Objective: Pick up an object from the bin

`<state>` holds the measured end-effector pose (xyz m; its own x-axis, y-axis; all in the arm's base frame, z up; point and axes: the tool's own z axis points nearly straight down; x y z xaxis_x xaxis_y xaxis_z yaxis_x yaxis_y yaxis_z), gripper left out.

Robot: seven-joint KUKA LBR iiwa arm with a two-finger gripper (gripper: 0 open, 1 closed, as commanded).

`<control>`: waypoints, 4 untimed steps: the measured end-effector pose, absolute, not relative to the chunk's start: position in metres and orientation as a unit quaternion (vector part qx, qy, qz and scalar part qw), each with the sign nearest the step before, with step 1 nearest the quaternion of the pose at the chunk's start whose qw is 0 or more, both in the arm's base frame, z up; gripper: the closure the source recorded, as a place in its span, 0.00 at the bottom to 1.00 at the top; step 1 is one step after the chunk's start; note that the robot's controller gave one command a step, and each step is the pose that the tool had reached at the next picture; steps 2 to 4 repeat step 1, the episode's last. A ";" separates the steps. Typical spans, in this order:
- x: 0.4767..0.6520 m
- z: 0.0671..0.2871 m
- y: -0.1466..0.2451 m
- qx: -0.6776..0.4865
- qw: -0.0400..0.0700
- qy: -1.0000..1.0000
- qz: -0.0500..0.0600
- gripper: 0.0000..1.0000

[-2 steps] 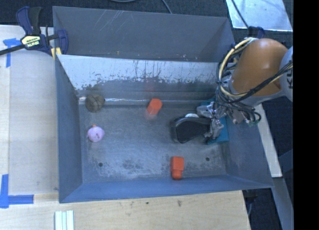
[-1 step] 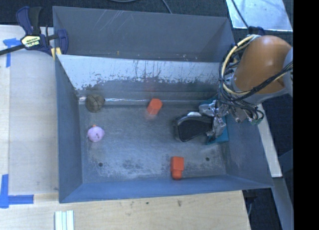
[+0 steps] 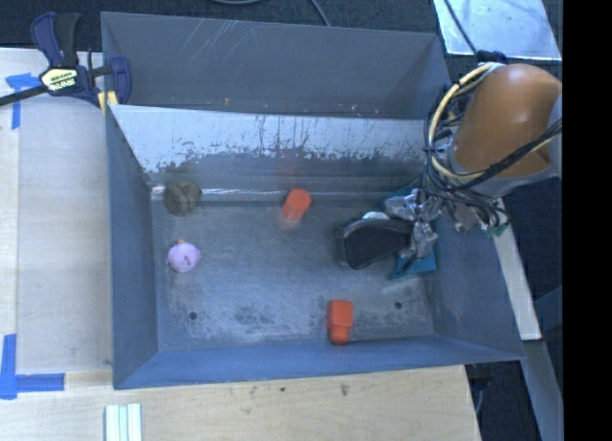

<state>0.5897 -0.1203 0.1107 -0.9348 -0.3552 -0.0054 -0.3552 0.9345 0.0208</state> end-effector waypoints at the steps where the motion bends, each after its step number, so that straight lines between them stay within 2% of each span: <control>1: 0.589 0.119 -0.121 -0.180 -0.001 0.984 0.011 1.00; 4: 0.589 0.119 -0.121 -0.180 -0.001 0.984 0.011 1.00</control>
Offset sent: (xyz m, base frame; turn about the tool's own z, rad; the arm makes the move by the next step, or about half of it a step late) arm -0.0001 0.0000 0.0438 0.0000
